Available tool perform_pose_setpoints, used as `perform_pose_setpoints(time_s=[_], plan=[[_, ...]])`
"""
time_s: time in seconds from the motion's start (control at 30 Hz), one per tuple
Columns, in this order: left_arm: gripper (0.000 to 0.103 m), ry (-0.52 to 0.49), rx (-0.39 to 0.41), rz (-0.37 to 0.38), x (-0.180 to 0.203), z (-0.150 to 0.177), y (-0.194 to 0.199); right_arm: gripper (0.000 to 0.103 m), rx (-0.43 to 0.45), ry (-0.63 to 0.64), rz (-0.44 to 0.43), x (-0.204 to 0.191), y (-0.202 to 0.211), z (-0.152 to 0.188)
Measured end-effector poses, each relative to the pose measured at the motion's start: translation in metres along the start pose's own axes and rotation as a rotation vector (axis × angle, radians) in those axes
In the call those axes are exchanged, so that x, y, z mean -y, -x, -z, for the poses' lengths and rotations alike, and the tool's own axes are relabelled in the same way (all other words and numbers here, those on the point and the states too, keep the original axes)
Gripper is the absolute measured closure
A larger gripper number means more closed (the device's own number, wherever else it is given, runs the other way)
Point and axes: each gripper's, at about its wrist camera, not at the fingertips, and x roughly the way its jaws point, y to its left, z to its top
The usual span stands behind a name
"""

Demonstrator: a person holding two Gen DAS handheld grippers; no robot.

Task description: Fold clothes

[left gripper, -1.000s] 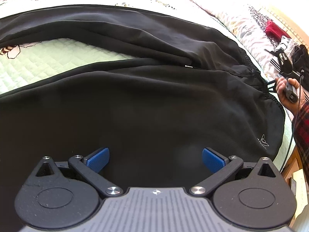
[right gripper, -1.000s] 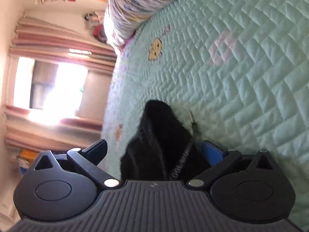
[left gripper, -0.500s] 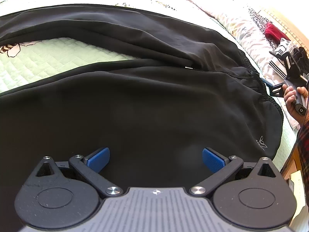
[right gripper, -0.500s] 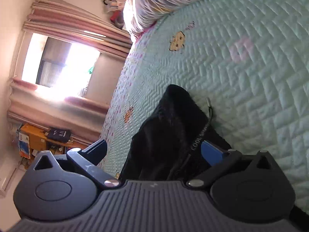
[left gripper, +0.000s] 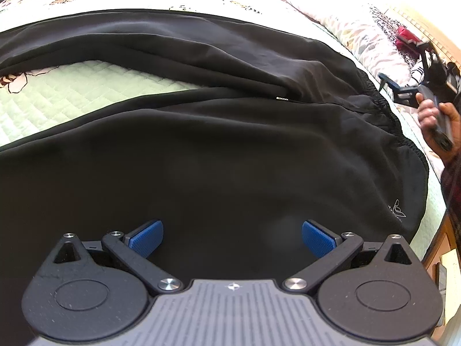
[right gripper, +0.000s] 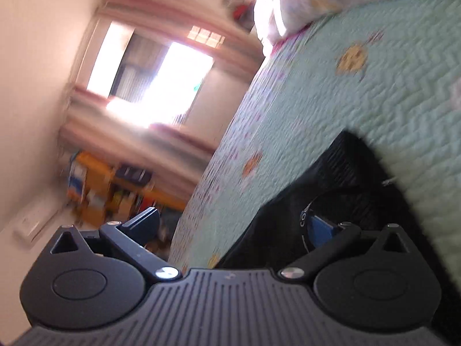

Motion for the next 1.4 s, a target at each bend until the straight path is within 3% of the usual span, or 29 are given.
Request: perform_pose_setpoints(time_s=[0.07,0.1,0.2,0.23,0.4,0.57,0.6,0.67,0.8,0.9,0.97,1.0,1.07,1.23,1.4], plan=[[0.001,0.000,0.002,0.004,-0.001,0.001,0.002,0.000,-0.243,0.087,-0.074,-0.022,-0.021,0.020],[0.001,0.002,0.003,0.006,-0.002,0.001,0.003,0.000,-0.339,0.204,-0.057,-0.040,-0.023,0.038],[0.001,0.026,0.005,0.024,-0.006,0.002,0.007,0.000,-0.340,0.418,0.062,-0.067,-0.010,0.076],[0.001,0.034,0.006,0.029,-0.007,0.003,0.009,0.000,-0.320,0.423,0.079,-0.068,-0.004,0.080],[0.001,0.057,0.015,0.049,-0.010,0.008,0.017,0.000,-0.263,0.336,0.048,-0.061,0.019,0.079],[0.001,0.052,0.017,0.040,-0.010,0.011,0.023,0.000,-0.151,0.132,0.190,-0.036,-0.004,0.080],[0.001,0.052,0.019,0.035,-0.012,0.012,0.025,0.000,-0.163,0.089,0.234,-0.027,-0.018,0.081],[0.001,0.050,0.022,0.024,-0.016,0.013,0.029,0.000,-0.205,0.119,0.274,-0.027,-0.044,0.093],[0.001,0.062,0.026,0.012,-0.026,0.015,0.036,0.000,-0.393,0.284,0.073,-0.074,-0.070,0.132],[0.001,0.098,0.020,0.014,-0.036,0.018,0.035,0.001,-0.489,0.539,0.035,-0.121,-0.059,0.172],[0.001,0.097,0.020,0.013,-0.036,0.019,0.035,0.000,-0.478,0.767,0.123,-0.142,-0.050,0.201],[0.001,0.090,0.021,0.010,-0.034,0.020,0.035,0.000,-0.431,0.912,0.241,-0.150,-0.048,0.218],[0.001,0.077,0.018,0.007,-0.031,0.022,0.036,0.000,-0.316,1.065,0.431,-0.149,-0.055,0.242],[0.001,0.068,0.005,0.008,-0.026,0.023,0.035,0.000,-0.197,1.023,0.640,-0.110,-0.081,0.258],[0.001,0.083,0.003,0.014,-0.026,0.021,0.032,0.000,-0.185,0.991,0.601,-0.106,-0.075,0.253]])
